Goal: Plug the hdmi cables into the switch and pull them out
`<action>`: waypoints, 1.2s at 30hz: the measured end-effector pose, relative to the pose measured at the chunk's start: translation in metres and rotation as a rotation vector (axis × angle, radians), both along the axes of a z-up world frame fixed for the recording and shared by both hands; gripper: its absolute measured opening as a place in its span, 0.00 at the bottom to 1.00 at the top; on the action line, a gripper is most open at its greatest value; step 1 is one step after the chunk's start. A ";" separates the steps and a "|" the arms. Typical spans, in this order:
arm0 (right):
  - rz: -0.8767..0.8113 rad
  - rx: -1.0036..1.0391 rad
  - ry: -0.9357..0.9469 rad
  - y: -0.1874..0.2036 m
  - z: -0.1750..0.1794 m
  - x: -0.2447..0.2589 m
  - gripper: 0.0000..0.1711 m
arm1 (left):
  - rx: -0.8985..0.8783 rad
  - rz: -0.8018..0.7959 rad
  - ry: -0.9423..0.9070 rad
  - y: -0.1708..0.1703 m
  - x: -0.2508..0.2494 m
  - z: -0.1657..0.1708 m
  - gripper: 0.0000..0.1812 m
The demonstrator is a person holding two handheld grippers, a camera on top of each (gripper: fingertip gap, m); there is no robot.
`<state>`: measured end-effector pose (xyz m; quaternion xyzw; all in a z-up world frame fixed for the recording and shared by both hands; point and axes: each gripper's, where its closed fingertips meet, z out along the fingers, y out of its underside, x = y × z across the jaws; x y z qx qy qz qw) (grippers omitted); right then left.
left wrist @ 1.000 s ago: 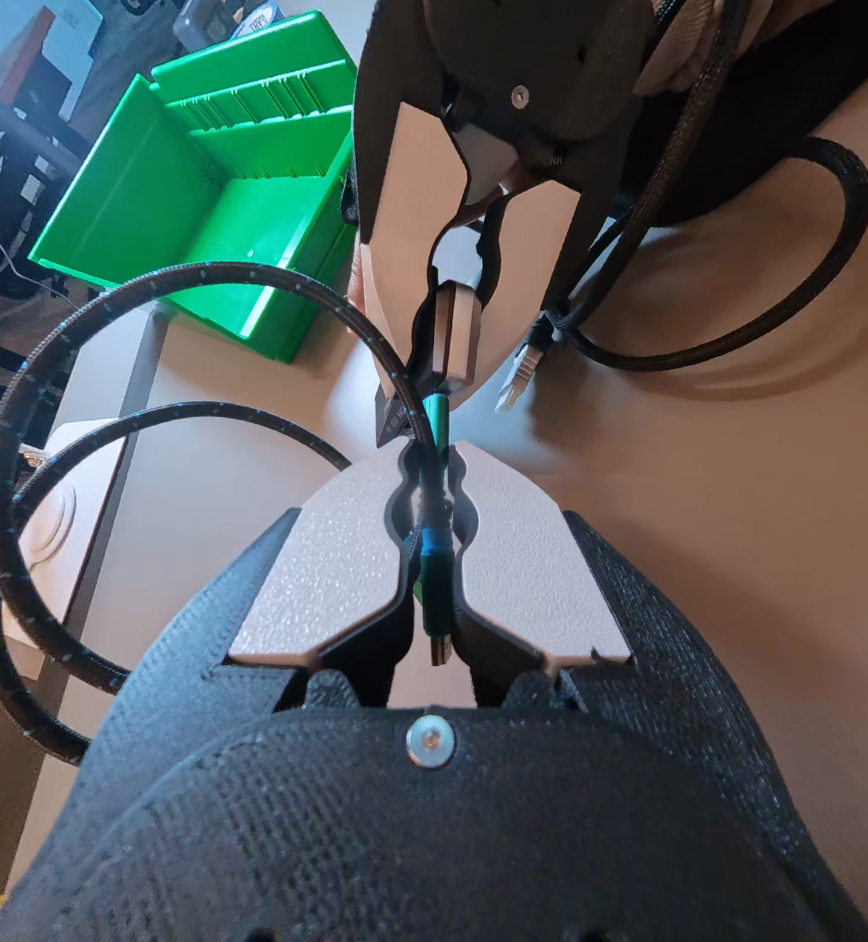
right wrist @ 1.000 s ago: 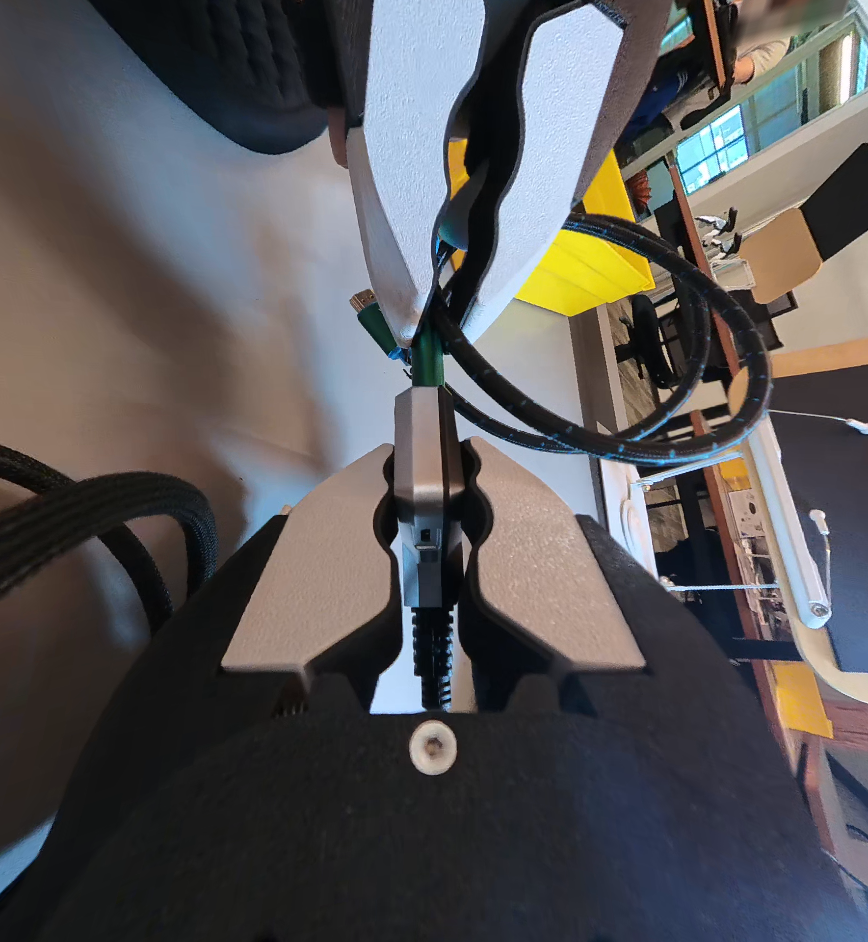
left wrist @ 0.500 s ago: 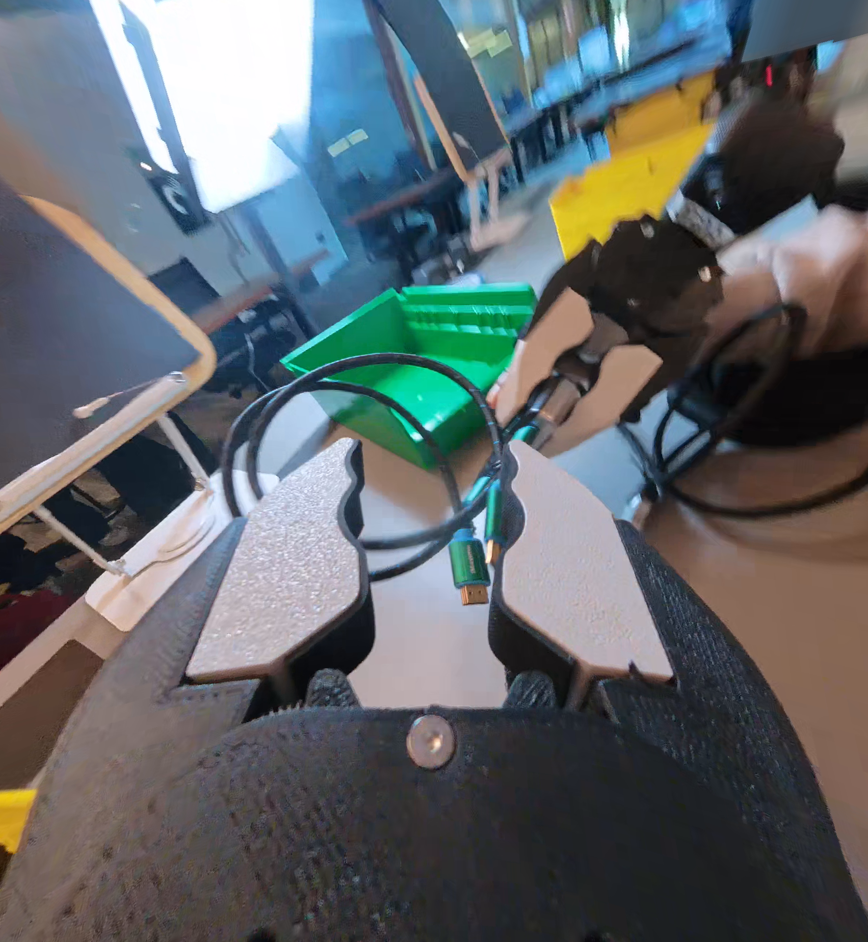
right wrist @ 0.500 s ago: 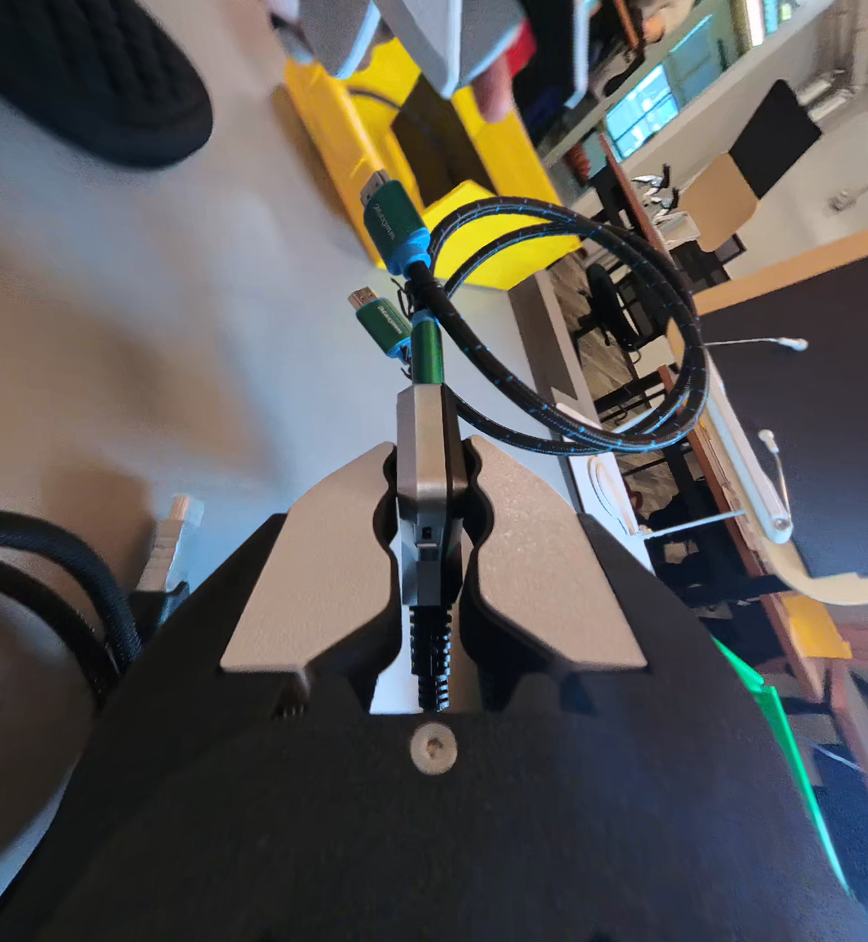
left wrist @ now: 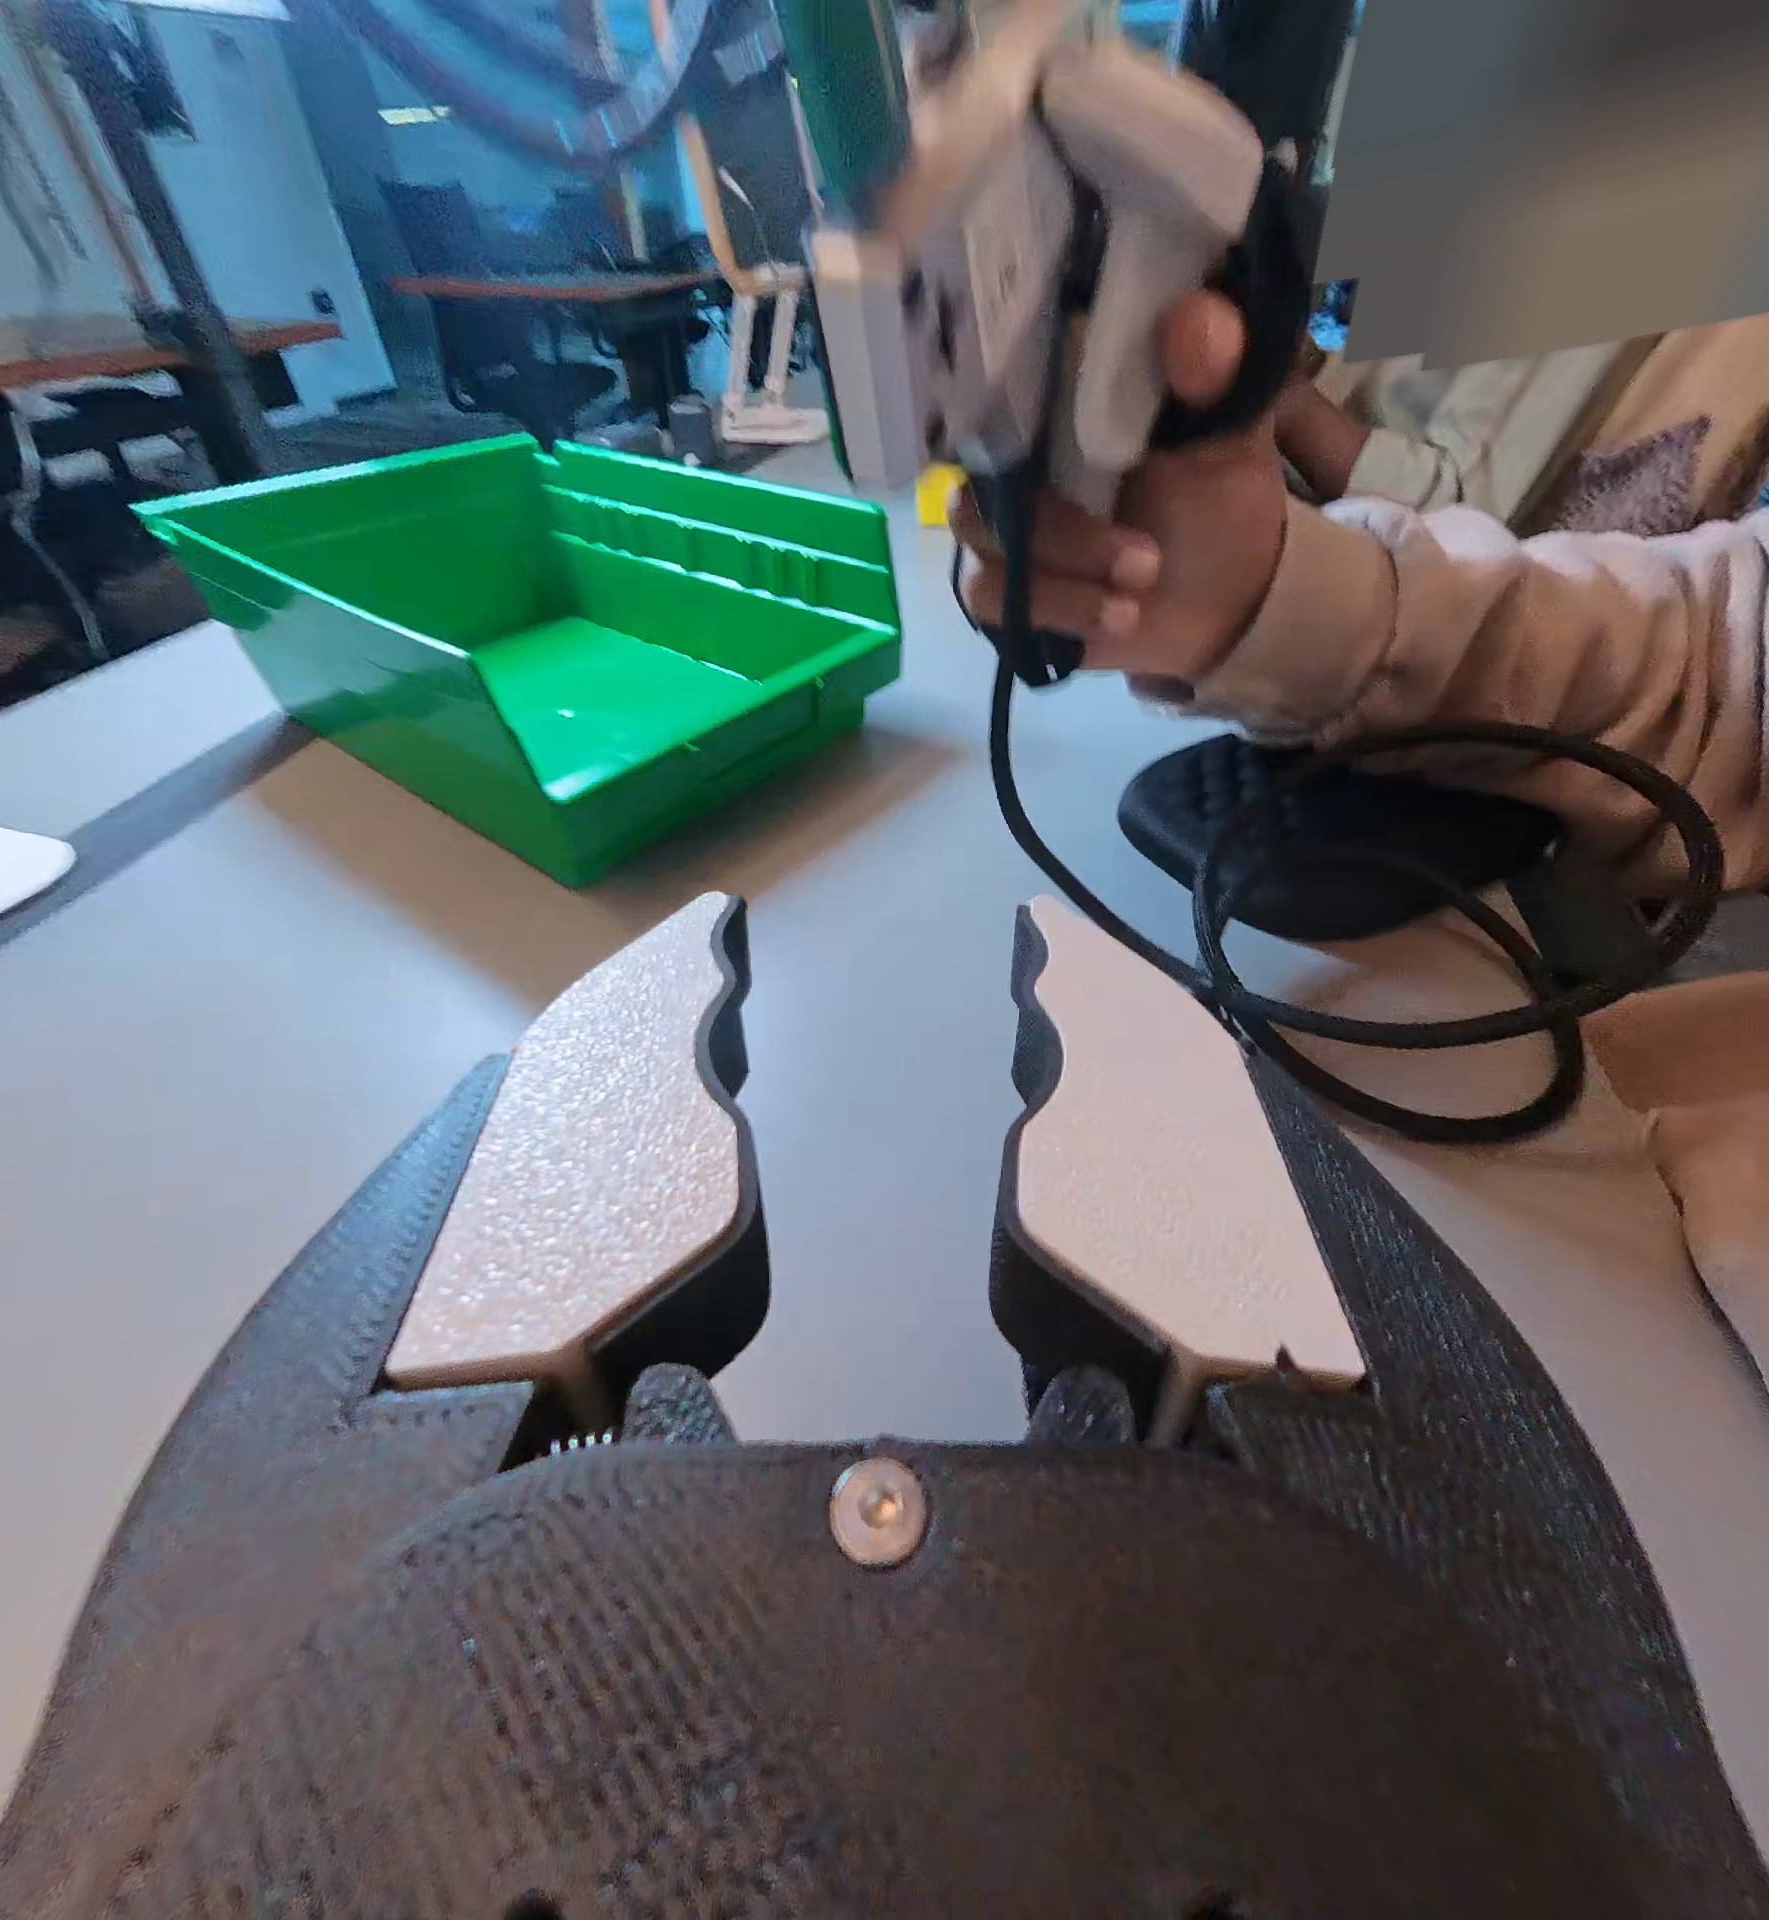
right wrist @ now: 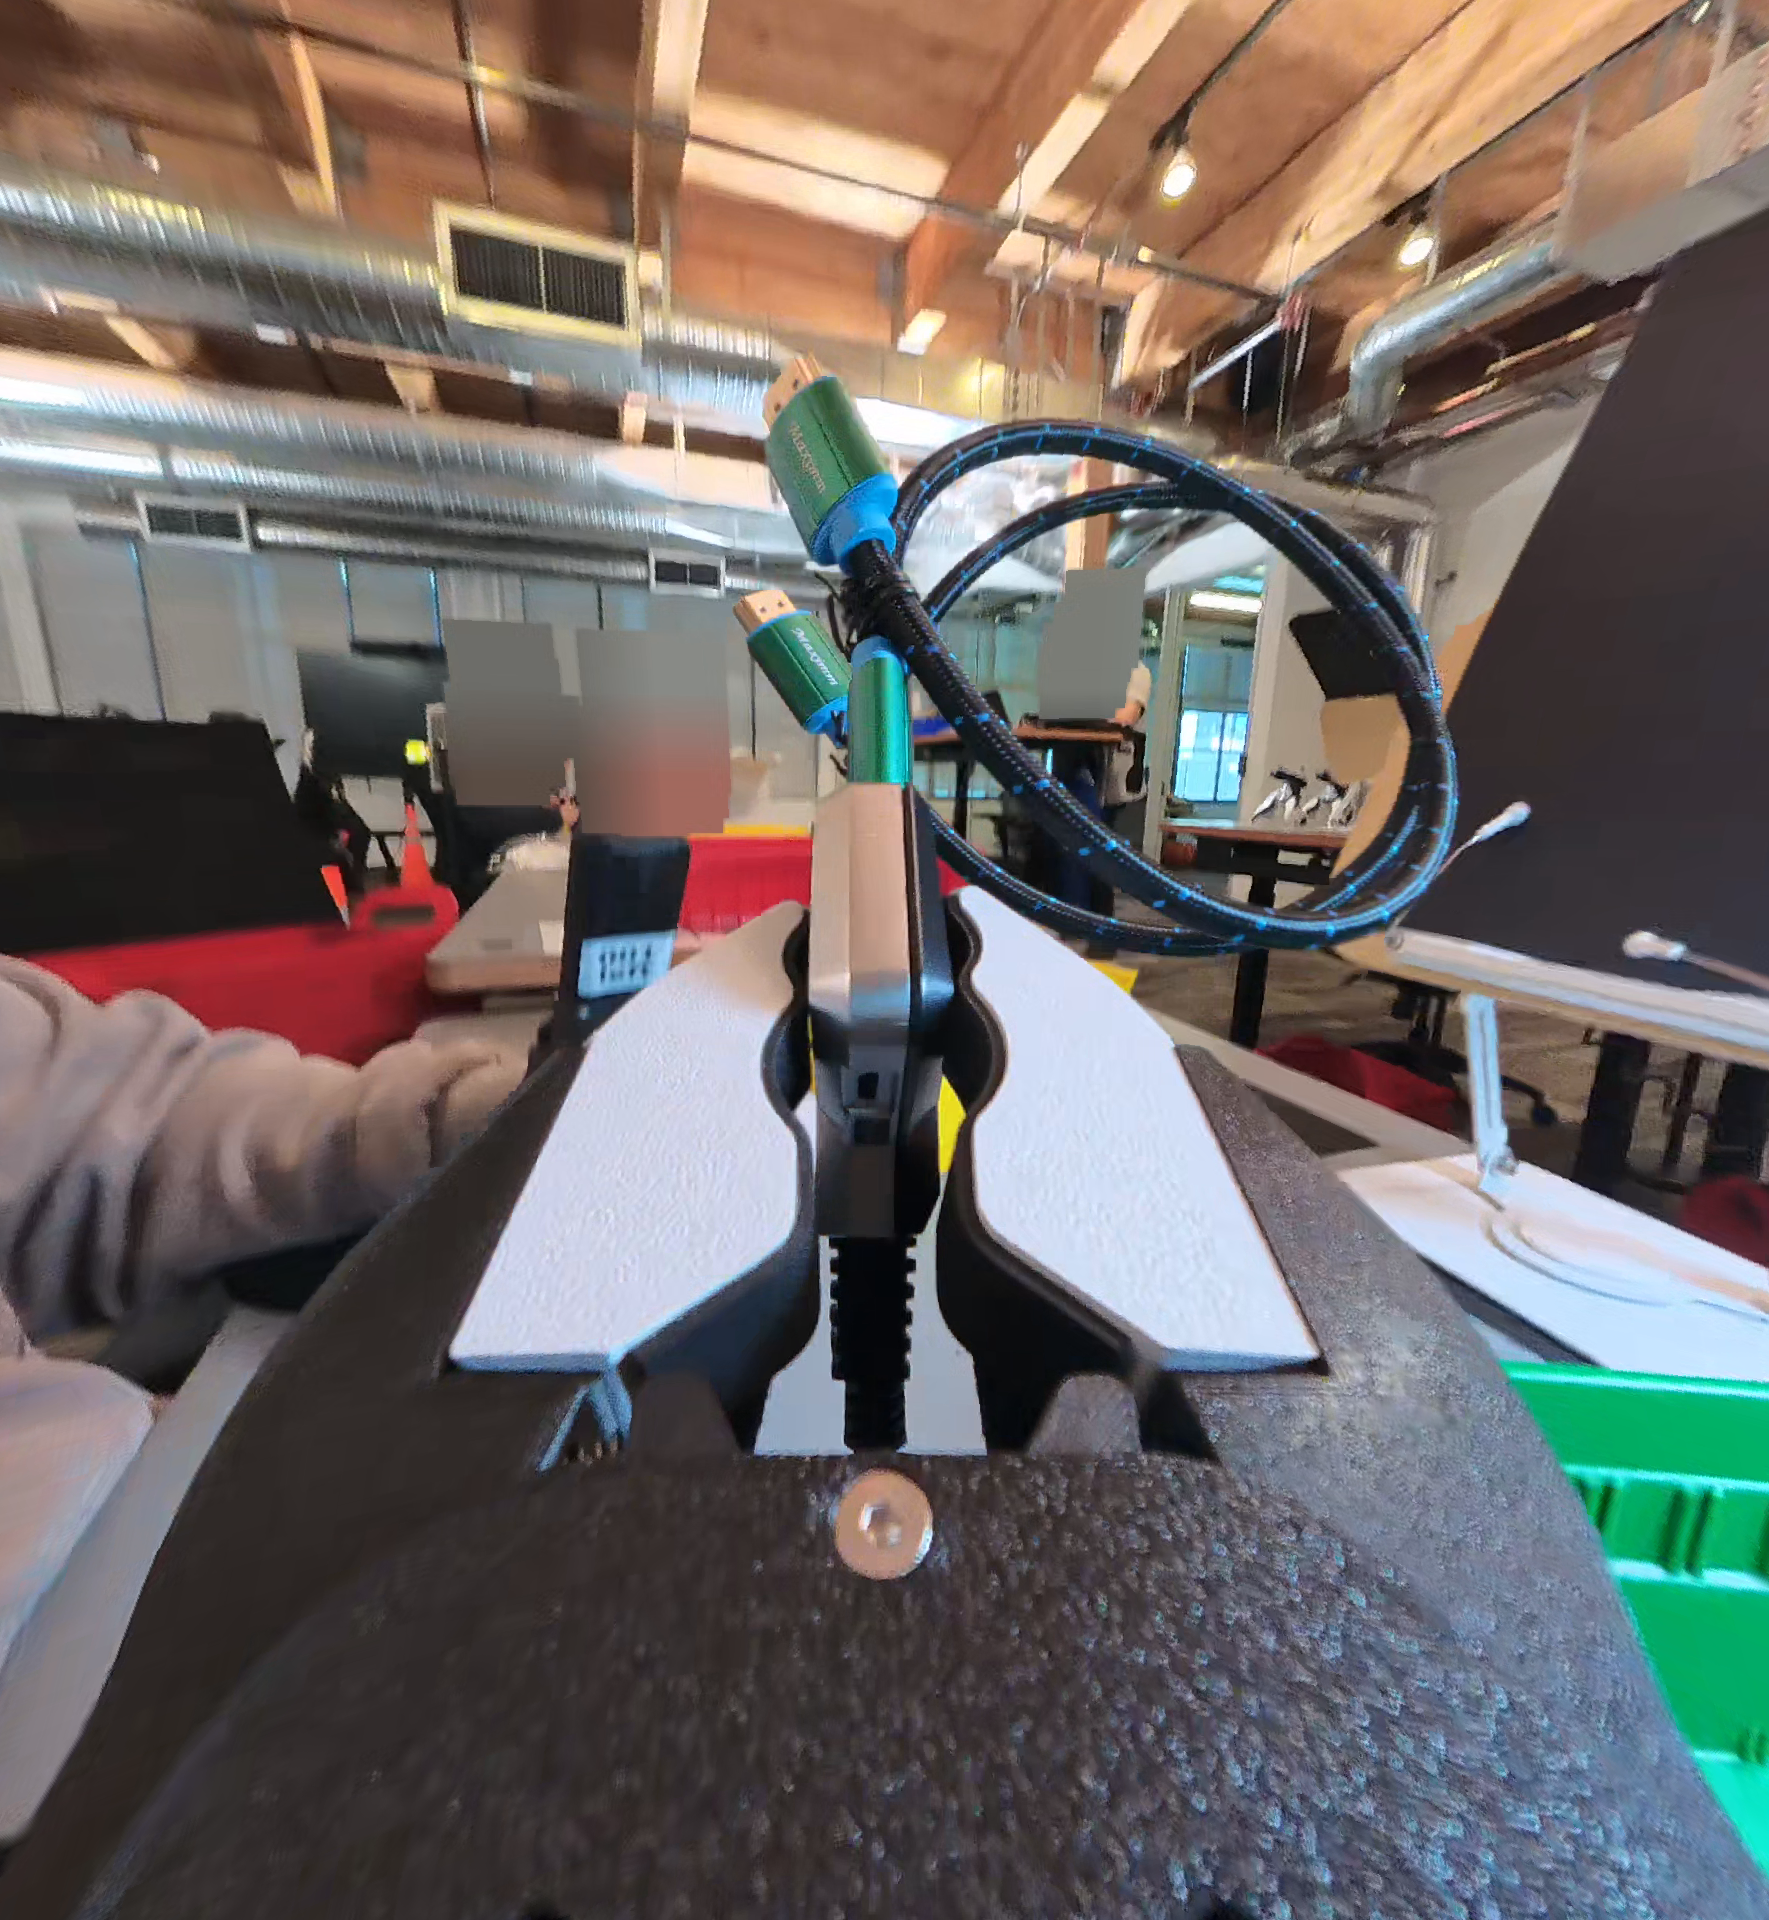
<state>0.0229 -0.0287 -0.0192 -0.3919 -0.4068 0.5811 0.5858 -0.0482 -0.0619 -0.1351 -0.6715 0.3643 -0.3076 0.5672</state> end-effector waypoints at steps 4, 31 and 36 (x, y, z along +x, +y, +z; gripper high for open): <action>-0.069 0.050 0.095 0.020 0.055 0.027 0.13 | -0.051 -0.042 0.058 -0.001 0.016 -0.023 0.27; -0.462 0.073 -0.178 0.289 0.068 0.037 0.13 | -0.056 -0.074 0.219 -0.012 0.021 -0.055 0.22; -0.435 -0.006 -0.390 0.278 0.024 0.074 0.13 | -0.065 -0.079 0.231 -0.010 0.023 -0.059 0.21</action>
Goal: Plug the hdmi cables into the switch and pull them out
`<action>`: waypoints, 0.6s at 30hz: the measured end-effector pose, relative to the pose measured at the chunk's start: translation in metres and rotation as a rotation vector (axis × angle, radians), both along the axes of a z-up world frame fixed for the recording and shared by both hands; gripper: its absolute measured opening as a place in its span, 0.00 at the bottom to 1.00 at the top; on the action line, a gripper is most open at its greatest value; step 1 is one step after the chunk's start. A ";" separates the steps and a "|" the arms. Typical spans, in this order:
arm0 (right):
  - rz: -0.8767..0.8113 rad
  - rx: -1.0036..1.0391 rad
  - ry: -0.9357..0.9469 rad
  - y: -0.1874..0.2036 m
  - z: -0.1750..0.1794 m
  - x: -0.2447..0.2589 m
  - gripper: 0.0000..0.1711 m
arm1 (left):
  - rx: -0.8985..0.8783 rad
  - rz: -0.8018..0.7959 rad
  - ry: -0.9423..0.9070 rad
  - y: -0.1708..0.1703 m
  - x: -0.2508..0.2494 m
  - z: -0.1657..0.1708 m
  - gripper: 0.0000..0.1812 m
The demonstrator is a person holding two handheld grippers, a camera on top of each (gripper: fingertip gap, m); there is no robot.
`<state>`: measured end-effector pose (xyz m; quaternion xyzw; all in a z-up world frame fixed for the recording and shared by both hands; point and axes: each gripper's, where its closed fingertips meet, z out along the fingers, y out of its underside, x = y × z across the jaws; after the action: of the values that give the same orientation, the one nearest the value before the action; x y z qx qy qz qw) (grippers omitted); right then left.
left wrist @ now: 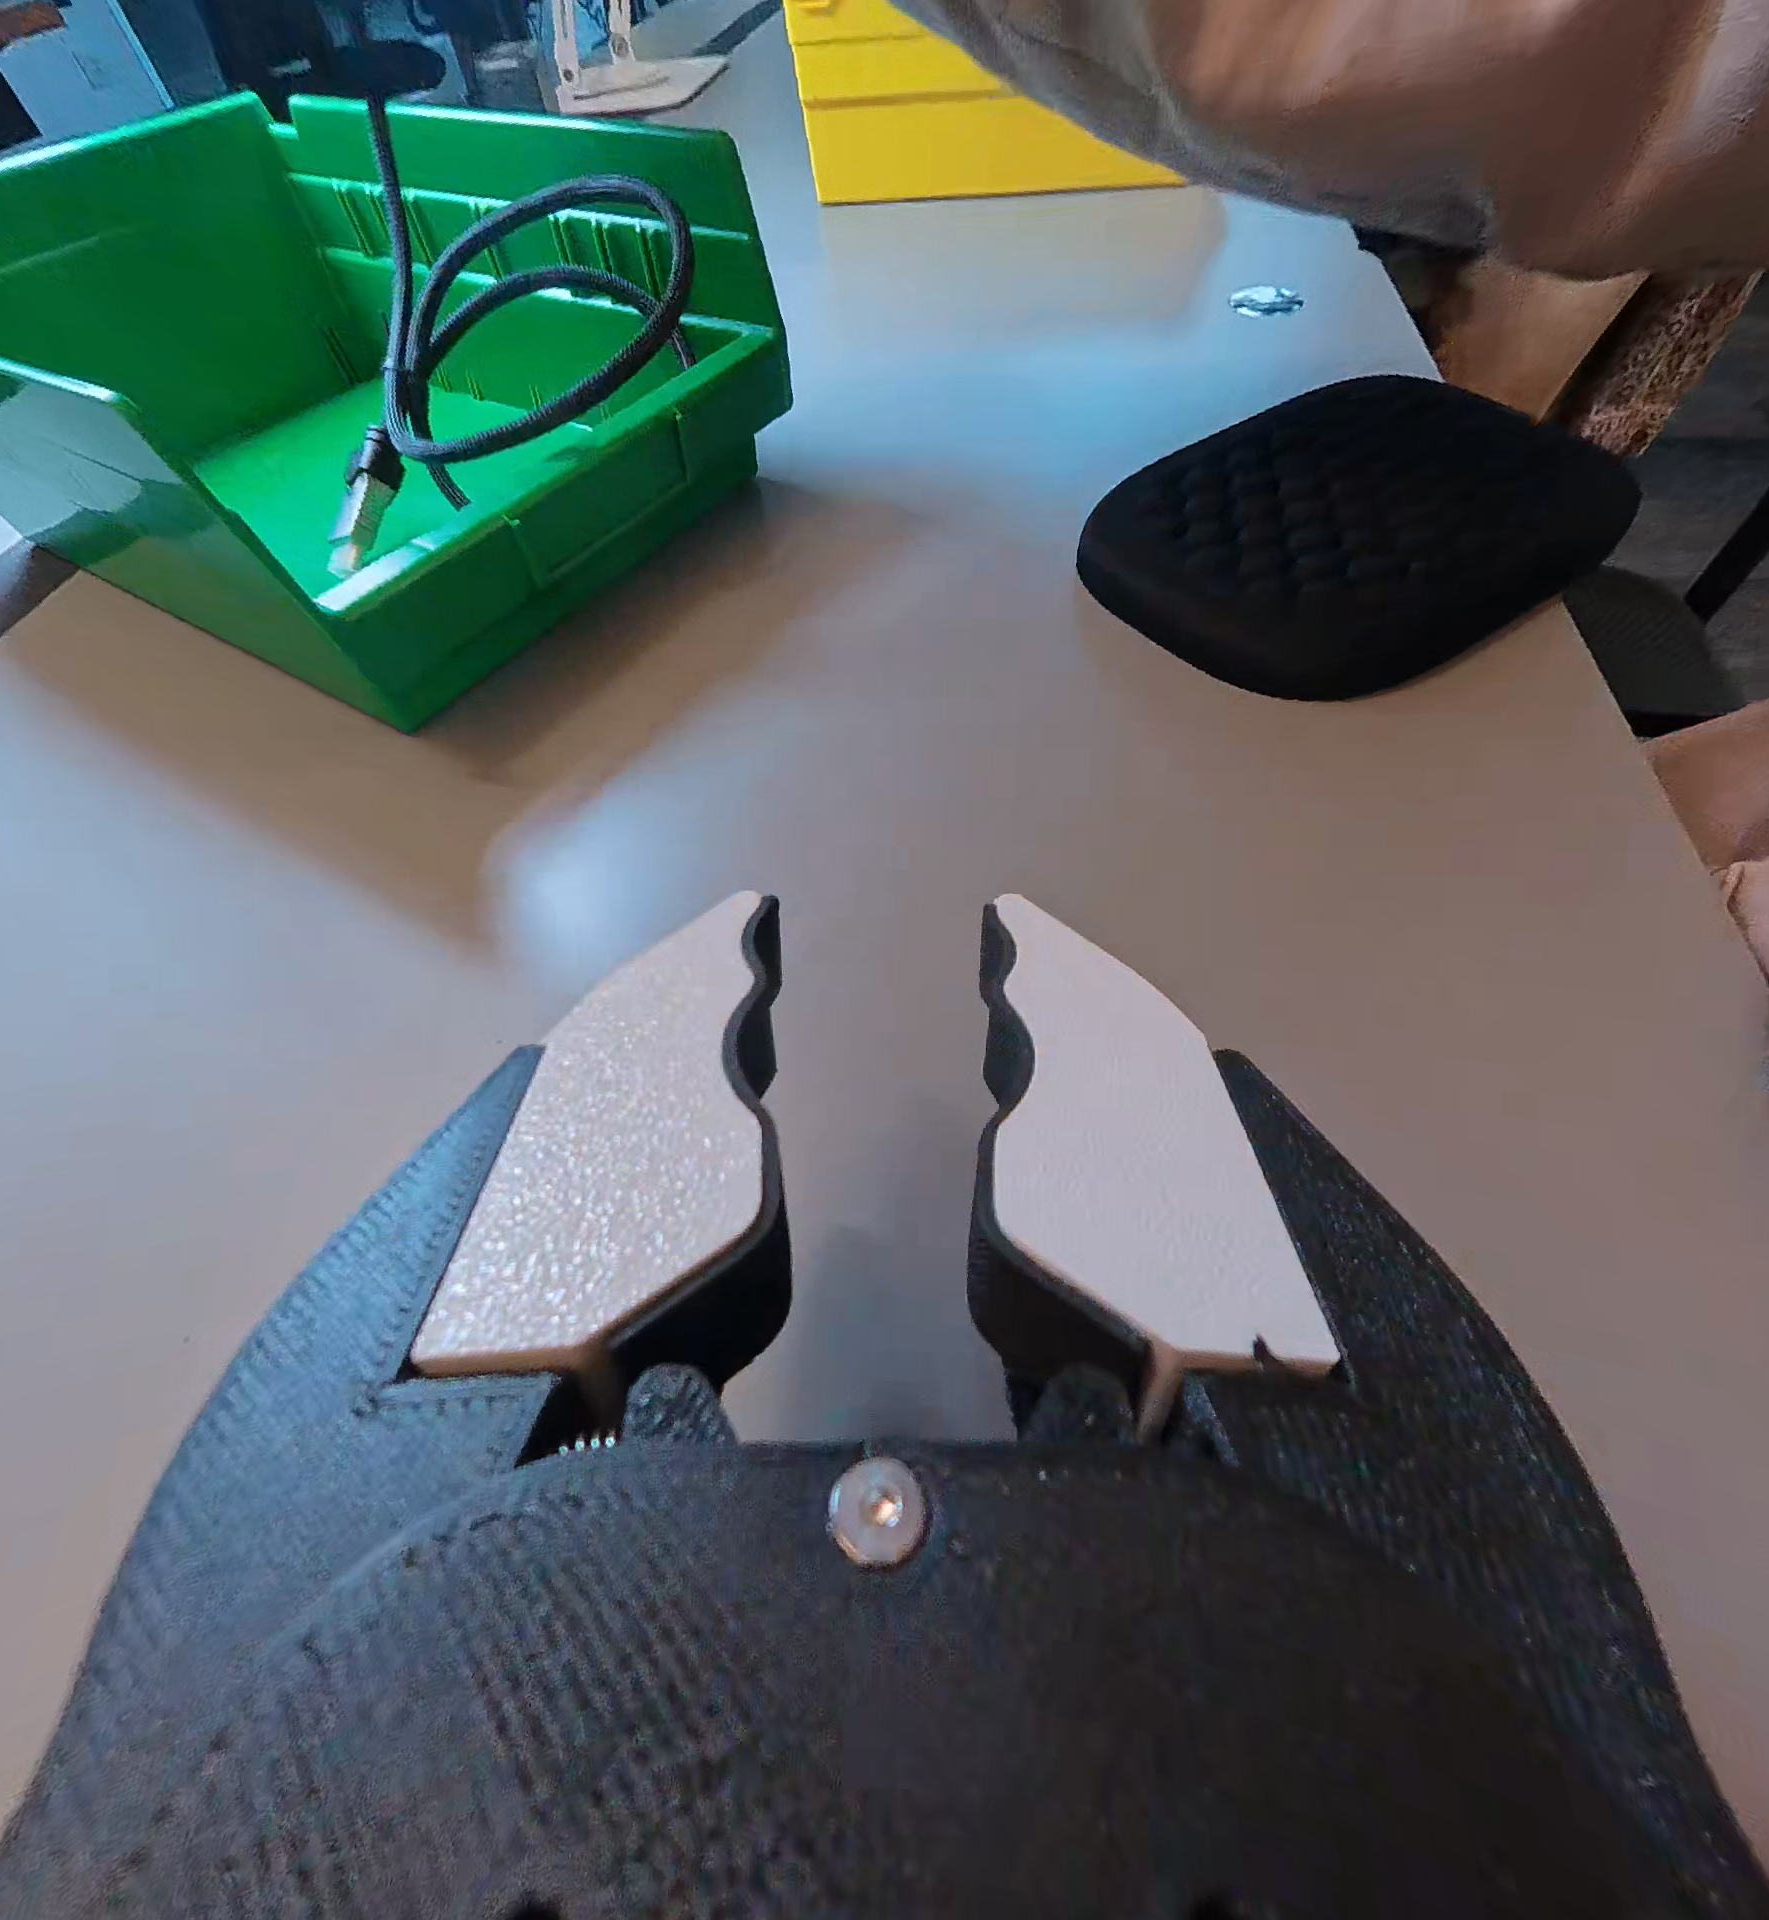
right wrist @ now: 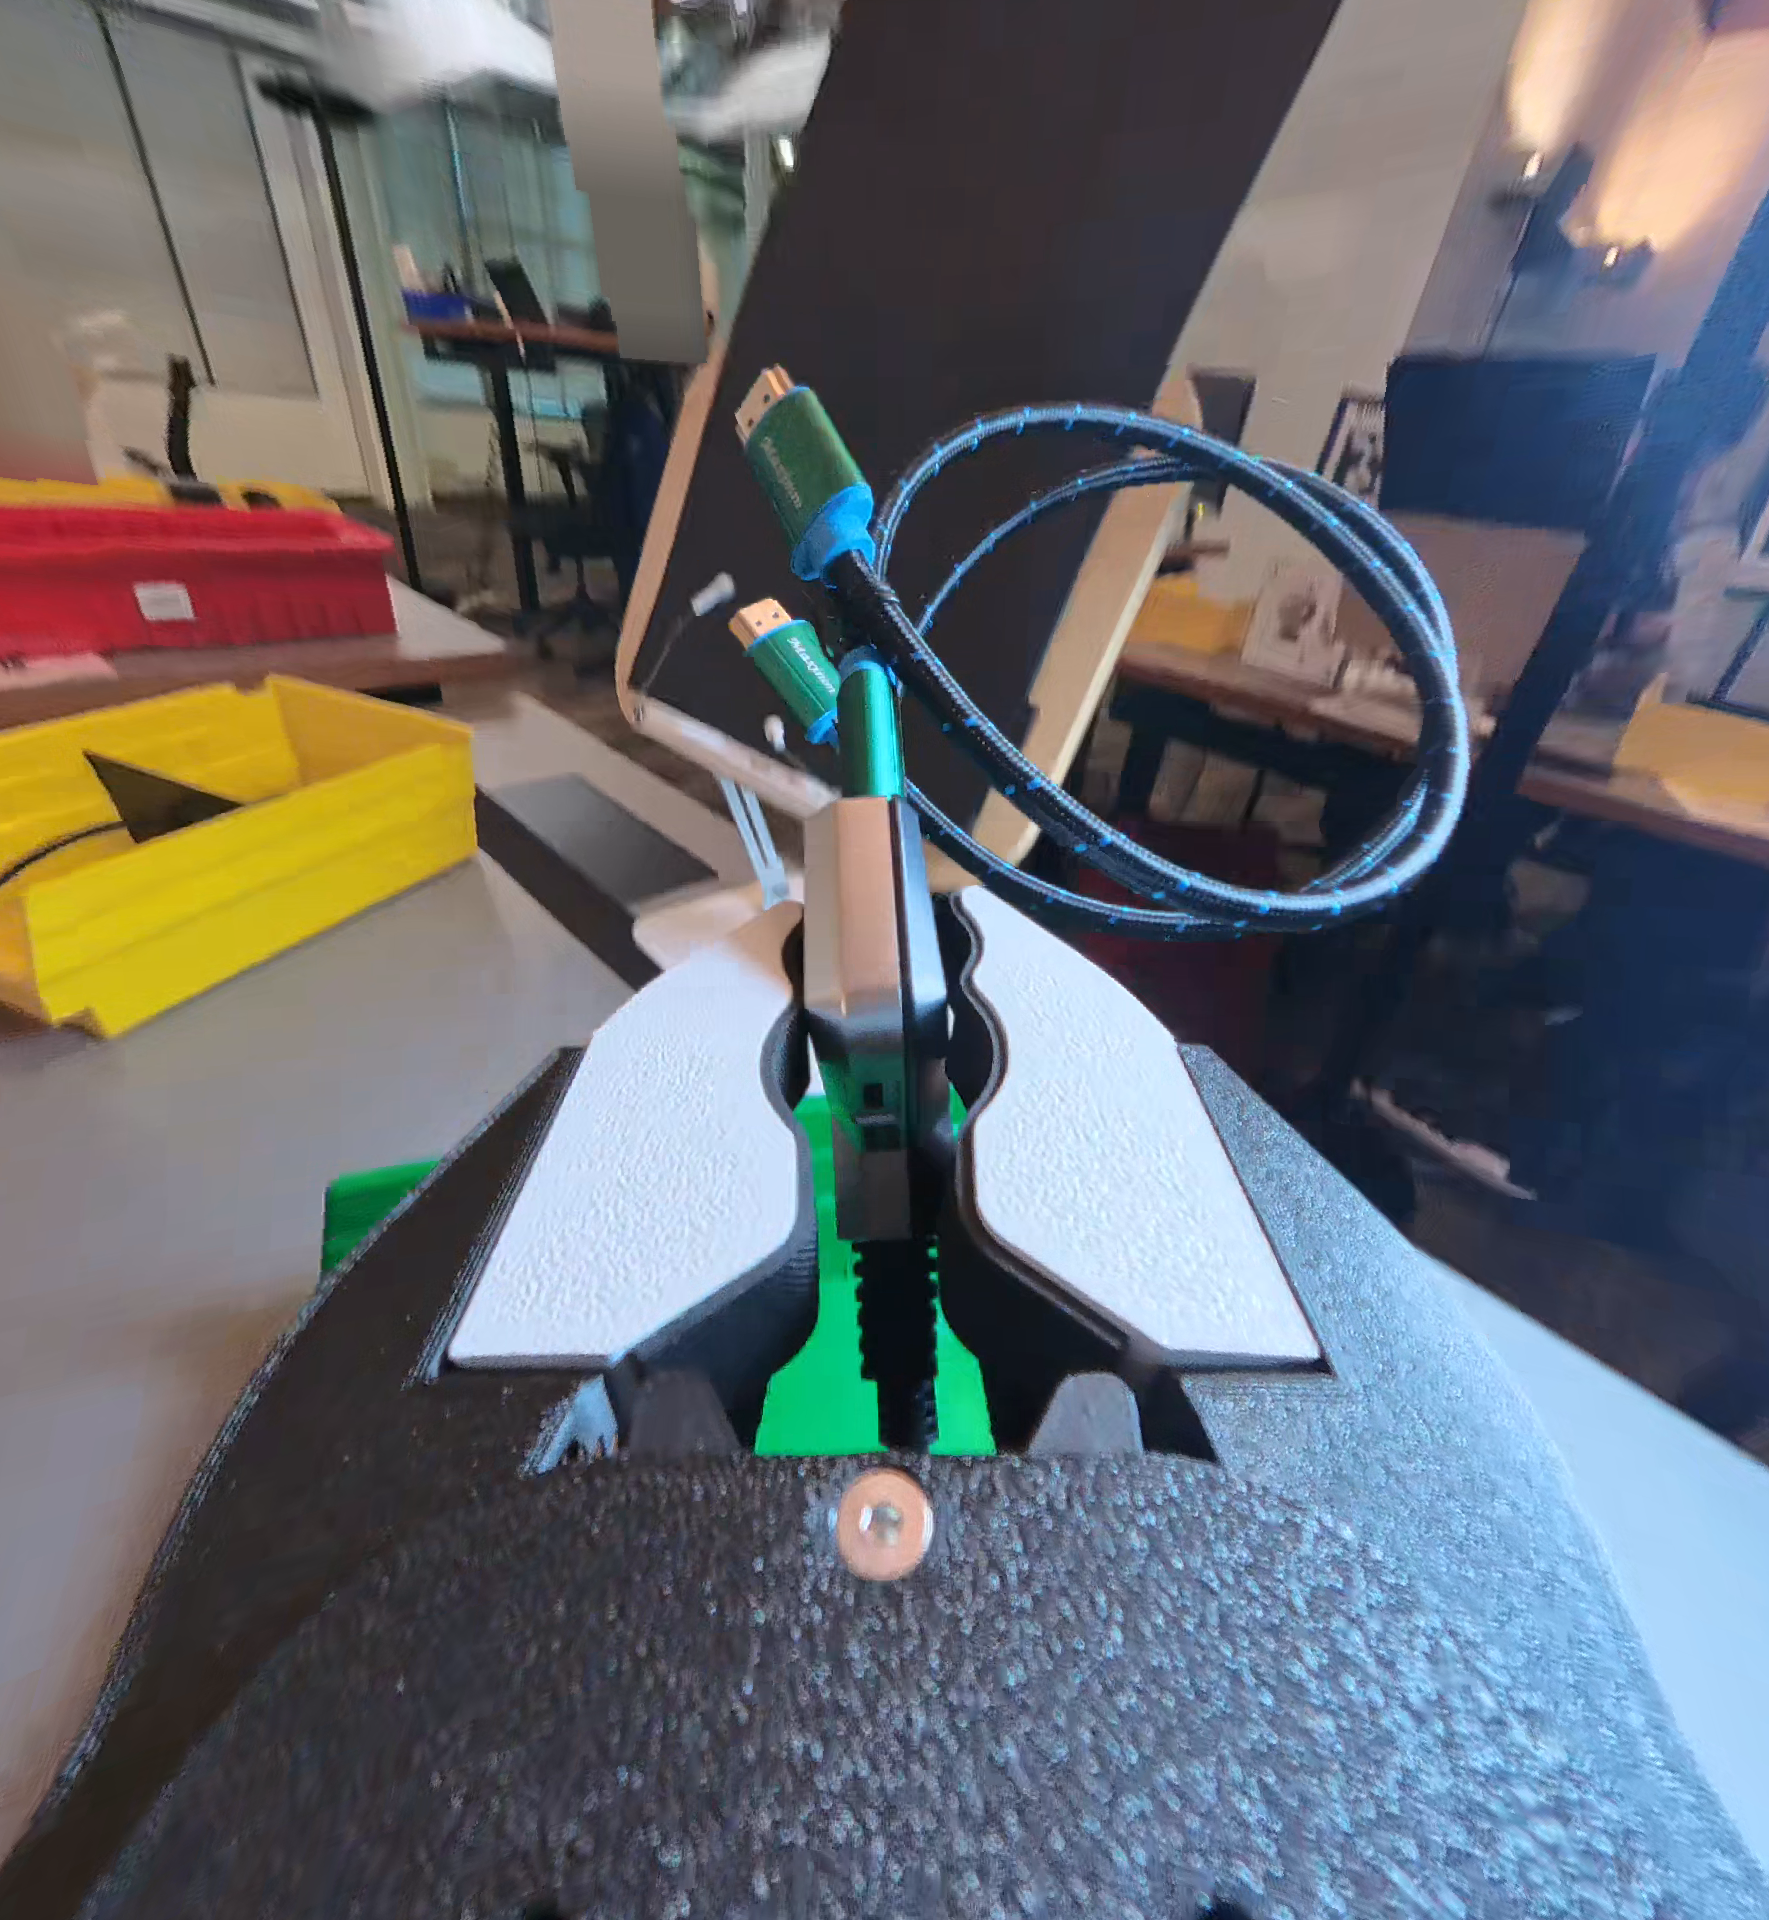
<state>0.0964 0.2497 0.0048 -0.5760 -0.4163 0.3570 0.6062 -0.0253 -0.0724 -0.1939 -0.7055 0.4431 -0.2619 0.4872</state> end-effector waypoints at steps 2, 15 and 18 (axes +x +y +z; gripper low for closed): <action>-0.054 -0.043 -0.112 0.003 -0.017 0.014 0.13 | -0.010 -0.001 0.023 0.000 0.002 -0.006 0.20; -0.279 -0.286 -0.860 0.043 -0.130 0.022 0.13 | -0.023 0.012 0.064 0.002 0.001 -0.016 0.18; -0.267 -0.304 -1.086 0.045 -0.153 0.013 0.13 | -0.014 0.018 0.057 0.003 -0.001 -0.013 0.18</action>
<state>0.1098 0.2945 -0.1479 -0.8048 -0.5353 -0.0135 0.2561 -0.0266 -0.0697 -0.2069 -0.7200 0.4485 -0.2404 0.4719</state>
